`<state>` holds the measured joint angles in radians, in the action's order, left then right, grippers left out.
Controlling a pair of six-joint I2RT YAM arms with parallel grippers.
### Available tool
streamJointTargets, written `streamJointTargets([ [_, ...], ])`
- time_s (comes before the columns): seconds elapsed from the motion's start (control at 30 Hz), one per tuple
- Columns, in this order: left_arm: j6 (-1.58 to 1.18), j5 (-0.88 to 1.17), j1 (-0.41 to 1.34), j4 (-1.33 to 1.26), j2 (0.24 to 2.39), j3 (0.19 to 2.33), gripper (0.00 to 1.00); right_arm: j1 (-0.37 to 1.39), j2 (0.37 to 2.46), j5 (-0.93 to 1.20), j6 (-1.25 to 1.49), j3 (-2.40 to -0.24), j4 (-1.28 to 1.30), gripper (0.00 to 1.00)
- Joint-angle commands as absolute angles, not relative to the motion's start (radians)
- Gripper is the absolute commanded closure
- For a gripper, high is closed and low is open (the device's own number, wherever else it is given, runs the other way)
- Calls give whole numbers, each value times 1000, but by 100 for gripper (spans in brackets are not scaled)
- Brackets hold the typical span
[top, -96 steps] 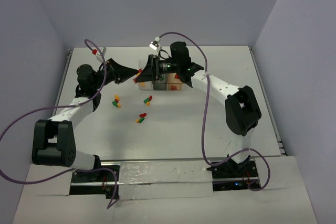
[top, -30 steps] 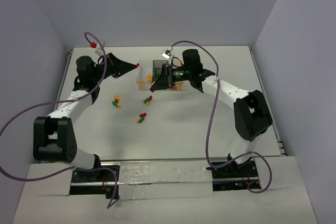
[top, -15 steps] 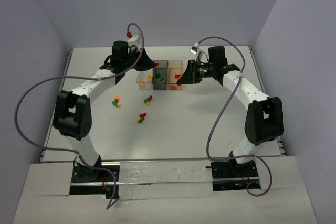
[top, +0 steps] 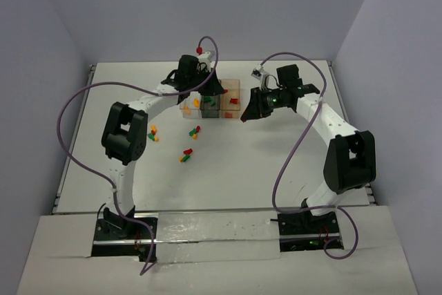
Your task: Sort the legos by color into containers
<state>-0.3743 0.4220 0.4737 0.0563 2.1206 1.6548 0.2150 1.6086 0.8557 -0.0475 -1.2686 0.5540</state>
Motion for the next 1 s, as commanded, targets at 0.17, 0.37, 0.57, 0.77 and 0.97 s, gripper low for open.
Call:
streamJointTargets([
  [0.17, -355, 366, 503, 125, 2217, 1792, 85, 202, 1522, 936, -255, -1272, 620, 100],
  [0.37, -370, 395, 504, 130, 2234, 1817, 54, 202, 1496, 966, -373, -1276, 655, 100],
  [0.57, -388, 447, 500, 124, 2209, 1827, 41, 202, 1485, 1030, -480, -1270, 692, 100],
  [0.77, -459, 737, 460, -73, 2023, 1641, 46, 202, 1493, 1109, -549, -1292, 743, 99],
  [0.97, -526, 1032, 397, -335, 1750, 1343, 49, 215, 1537, 1212, -707, -1360, 908, 97],
])
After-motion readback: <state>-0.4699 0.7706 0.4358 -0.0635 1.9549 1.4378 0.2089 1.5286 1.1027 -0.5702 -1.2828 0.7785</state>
